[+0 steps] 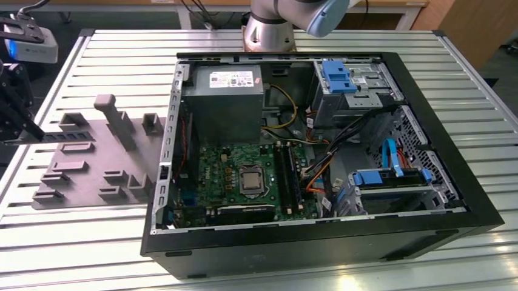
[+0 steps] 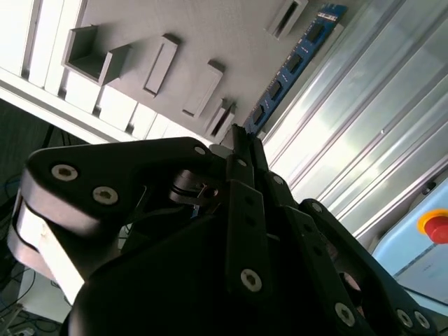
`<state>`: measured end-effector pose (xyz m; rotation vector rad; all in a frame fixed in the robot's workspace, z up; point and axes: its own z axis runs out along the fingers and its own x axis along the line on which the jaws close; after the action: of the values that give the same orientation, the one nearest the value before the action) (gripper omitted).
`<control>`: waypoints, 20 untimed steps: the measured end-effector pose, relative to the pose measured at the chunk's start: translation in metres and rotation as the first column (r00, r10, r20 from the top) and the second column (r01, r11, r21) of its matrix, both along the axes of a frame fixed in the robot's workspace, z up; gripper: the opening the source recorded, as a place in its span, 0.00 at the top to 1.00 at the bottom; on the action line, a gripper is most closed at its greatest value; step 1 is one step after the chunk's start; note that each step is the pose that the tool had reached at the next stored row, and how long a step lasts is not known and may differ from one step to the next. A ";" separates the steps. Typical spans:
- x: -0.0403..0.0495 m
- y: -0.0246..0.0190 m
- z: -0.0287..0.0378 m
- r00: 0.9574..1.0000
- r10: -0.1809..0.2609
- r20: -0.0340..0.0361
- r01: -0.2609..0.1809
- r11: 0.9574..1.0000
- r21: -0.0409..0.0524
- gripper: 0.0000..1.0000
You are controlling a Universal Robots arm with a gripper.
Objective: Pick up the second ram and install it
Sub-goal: 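Pick up the second ram and move it above second insertion slot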
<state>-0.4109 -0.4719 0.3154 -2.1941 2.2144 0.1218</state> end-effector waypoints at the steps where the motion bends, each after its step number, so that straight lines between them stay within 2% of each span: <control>1: 0.0000 0.0000 0.0015 1.000 0.000 0.000 0.000 1.000 0.000 0.86; 20: 0.0000 0.0000 0.0315 1.000 0.000 0.000 0.000 1.000 0.000 0.86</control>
<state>-0.4109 -0.4719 0.3469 -2.1942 2.2143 0.1218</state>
